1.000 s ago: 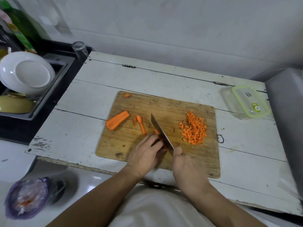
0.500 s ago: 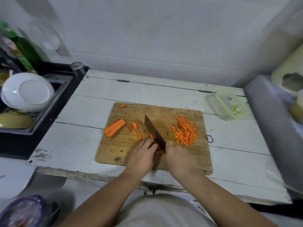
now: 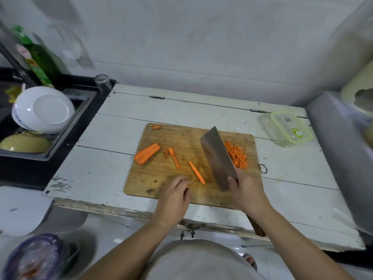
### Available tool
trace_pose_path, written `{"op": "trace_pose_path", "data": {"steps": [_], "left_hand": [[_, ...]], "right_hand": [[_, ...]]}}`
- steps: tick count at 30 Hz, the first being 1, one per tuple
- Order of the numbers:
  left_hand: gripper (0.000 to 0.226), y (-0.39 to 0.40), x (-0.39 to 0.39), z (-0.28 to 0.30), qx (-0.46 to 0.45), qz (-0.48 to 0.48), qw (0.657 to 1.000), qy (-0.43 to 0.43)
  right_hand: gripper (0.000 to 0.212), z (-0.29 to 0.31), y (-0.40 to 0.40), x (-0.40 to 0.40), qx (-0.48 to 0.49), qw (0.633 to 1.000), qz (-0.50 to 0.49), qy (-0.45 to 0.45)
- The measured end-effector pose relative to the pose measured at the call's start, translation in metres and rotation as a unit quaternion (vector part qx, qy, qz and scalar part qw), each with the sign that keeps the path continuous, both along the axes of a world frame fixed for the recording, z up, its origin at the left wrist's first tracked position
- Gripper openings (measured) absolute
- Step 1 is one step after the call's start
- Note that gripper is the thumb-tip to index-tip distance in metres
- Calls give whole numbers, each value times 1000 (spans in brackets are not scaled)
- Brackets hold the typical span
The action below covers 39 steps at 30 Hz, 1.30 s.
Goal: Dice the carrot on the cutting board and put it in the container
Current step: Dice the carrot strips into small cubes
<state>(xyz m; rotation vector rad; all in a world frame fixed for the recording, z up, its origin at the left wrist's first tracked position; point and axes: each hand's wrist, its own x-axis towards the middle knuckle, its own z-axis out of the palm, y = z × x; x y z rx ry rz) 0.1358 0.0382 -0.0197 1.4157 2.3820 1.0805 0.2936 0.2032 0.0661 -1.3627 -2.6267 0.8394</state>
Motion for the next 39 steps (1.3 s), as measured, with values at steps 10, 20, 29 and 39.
{"op": "trace_pose_path", "data": {"steps": [10, 20, 29, 39], "left_hand": [[43, 78, -19, 80, 46, 58, 693, -717], [21, 78, -35, 79, -20, 66, 685, -725], [21, 98, -49, 80, -92, 37, 802, -589], [12, 163, -36, 69, -147, 12, 876, -460]], "right_hand": [[11, 27, 4, 14, -487, 821, -185, 235], [12, 30, 12, 27, -494, 823, -158, 232], [16, 31, 31, 35, -439, 841, -206, 240], [17, 40, 26, 52, -309, 894, -243, 214]]}}
